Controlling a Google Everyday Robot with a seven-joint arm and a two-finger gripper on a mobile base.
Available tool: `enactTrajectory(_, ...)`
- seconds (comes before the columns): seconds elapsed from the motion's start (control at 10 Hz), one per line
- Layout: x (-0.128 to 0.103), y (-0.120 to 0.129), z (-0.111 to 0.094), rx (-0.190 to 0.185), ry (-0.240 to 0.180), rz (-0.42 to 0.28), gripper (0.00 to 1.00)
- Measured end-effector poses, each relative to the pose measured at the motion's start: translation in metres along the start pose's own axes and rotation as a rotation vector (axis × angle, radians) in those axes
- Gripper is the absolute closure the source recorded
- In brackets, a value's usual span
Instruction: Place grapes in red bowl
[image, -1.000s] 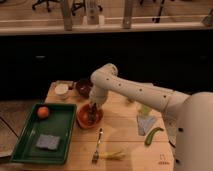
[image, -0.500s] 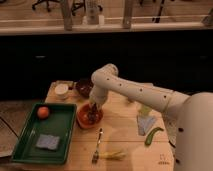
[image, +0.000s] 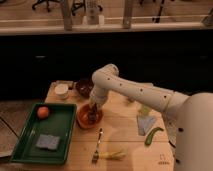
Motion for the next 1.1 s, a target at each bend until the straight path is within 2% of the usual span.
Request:
enactTrajectory(0.4, 0.0003, 0.0001, -0.0002, 0.001, -0.006, -0.011, 0.88)
enactTrajectory(0.6, 0.0006, 0.0005, -0.0003, 0.001, -0.009, -0.019, 0.83)
enactTrajectory(1.1, 0.0023, 0.0007, -0.0007, 0.000, -0.013, -0.036, 0.83)
